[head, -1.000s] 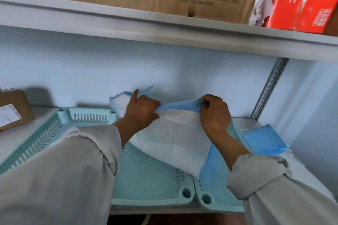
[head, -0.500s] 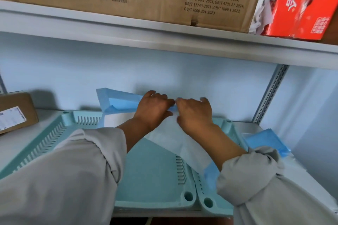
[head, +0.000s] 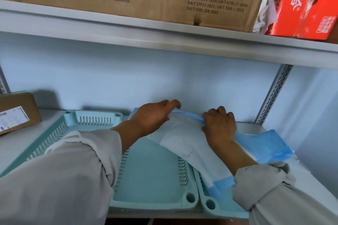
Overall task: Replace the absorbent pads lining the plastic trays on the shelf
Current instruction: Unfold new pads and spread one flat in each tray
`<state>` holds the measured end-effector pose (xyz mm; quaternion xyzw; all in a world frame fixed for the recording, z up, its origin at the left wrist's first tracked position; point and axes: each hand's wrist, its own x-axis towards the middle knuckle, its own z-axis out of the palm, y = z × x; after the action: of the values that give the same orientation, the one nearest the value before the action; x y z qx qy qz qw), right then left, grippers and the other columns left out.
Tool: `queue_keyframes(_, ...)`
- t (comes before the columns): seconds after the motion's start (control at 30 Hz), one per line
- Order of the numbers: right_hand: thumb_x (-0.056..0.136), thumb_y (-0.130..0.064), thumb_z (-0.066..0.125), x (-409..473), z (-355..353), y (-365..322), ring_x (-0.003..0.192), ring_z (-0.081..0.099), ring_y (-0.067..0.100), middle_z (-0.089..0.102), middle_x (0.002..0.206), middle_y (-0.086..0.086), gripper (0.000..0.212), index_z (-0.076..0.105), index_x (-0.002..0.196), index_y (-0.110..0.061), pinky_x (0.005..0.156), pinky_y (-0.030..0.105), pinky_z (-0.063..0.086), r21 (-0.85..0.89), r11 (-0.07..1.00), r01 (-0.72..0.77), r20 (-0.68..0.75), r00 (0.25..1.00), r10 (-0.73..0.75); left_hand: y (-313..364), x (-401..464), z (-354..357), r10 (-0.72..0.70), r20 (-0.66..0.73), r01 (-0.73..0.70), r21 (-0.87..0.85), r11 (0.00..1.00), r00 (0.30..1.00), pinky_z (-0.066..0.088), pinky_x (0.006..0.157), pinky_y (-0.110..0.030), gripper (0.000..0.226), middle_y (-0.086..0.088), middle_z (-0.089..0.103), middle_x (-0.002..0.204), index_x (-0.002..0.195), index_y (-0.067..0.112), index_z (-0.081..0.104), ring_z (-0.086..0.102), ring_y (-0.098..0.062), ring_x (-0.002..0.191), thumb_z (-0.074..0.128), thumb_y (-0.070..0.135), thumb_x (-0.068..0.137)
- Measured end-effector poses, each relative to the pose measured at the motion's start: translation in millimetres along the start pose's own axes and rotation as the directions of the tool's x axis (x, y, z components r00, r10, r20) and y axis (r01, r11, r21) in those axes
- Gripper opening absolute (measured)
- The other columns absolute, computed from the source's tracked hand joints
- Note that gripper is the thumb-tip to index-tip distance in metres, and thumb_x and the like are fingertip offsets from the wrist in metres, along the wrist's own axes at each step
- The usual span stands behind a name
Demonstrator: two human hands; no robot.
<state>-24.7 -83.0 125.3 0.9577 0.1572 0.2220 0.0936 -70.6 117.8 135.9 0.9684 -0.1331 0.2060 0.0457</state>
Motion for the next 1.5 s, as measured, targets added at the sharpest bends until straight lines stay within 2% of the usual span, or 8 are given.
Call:
queue_keyframes(0.33,0.079,-0.032,0.073,22,-16,-7,0.076,0.053,0.016,0.052,0.075,-0.008,0.031,0.044,0.07,-0.027,0.07,0.029,0.043,0.715,0.671,-0.196,0.184,0.979,0.09,8,24,-19,0.097,0.085,-0.111,0.168,0.98,0.992,0.042,0.084,-0.031,0.037,-0.001,0.048,0.122,0.127,0.025,0.052,0.052,-0.02,0.108,0.055,0.034,0.091)
queue_keyframes(0.7,0.083,-0.018,0.067,19,-3,14,0.078,0.051,0.02,0.053,0.077,-0.001,0.016,0.052,0.079,-0.019,0.066,0.026,0.039,0.701,0.644,-0.307,0.266,0.95,0.165,11,54,-56,-0.079,0.236,0.071,0.045,0.996,0.968,0.026,0.082,-0.027,0.035,0.011,0.046,0.1,0.105,0.025,0.056,0.048,-0.011,0.097,0.068,0.045,0.08)
queue_keyframes(0.8,0.086,-0.01,0.063,17,-4,10,0.08,0.05,0.02,0.049,0.073,0.0,0.016,0.051,0.076,-0.013,0.056,0.024,0.036,0.798,0.529,-0.287,0.304,0.951,0.057,15,62,-59,-0.1,0.101,0.081,0.175,0.981,0.99,0.029,0.09,-0.031,0.018,0.005,0.056,0.11,0.104,0.024,0.057,0.053,-0.017,0.107,0.061,0.03,0.086)
queue_keyframes(1.07,0.1,-0.028,0.042,7,-11,0,0.12,0.053,0.027,0.057,0.13,0.009,0.042,0.049,0.135,-0.007,0.105,0.042,0.042,0.9,0.238,-0.366,0.385,0.922,-0.037,30,64,-36,-0.163,-0.254,0.215,0.195,0.957,0.953,0.012,0.116,-0.036,0.021,-0.001,0.061,0.103,0.105,0.022,0.056,0.054,-0.022,0.109,0.047,0.011,0.091)
queue_keyframes(1.17,0.101,-0.027,0.043,8,-11,-1,0.105,0.06,0.026,0.064,0.116,0.01,0.037,0.053,0.128,-0.005,0.097,0.039,0.048,0.9,0.095,-0.426,0.427,0.904,0.012,30,61,-25,-0.178,-0.413,0.251,0.13,0.959,0.893,0.009,0.118,-0.043,0.035,-0.005,0.055,0.121,0.119,0.023,0.054,0.047,-0.025,0.121,0.054,0.01,0.087)
queue_keyframes(1.23,0.1,-0.025,0.046,10,-15,3,0.079,0.065,0.021,0.068,0.09,0.007,0.028,0.058,0.117,-0.006,0.074,0.03,0.056,0.849,-0.19,-0.494,0.505,0.863,0.011,26,55,-16,-0.273,-0.503,0.32,0.009,0.947,0.82,0.008,0.118,-0.047,0.066,-0.008,0.037,0.143,0.141,0.026,0.036,0.032,-0.026,0.137,0.064,0.02,0.082)
queue_keyframes(1.37,0.097,-0.022,0.052,19,-31,19,0.051,0.068,0.014,0.071,0.063,0.005,0.018,0.062,0.101,-0.007,0.044,0.024,0.055,0.663,-0.6,-0.447,0.532,0.846,-0.043,7,38,12,-0.689,-0.231,0.554,-0.446,0.703,0.687,0.019,0.117,-0.045,0.107,-0.013,0.011,0.157,0.152,0.025,-0.003,0.015,-0.028,0.145,0.07,0.049,0.077)
queue_keyframes(1.5,0.099,-0.021,0.048,19,-22,44,0.049,0.068,0.015,0.071,0.059,0.005,0.019,0.06,0.105,-0.008,0.04,0.025,0.053,0.638,-0.668,-0.383,0.536,0.844,0.029,1,15,46,-0.668,0.421,0.695,-0.69,0.203,0.613,0.034,0.11,-0.036,0.117,-0.008,0.04,0.146,0.147,0.013,0.028,0.042,-0.028,0.132,0.06,0.082,0.058)
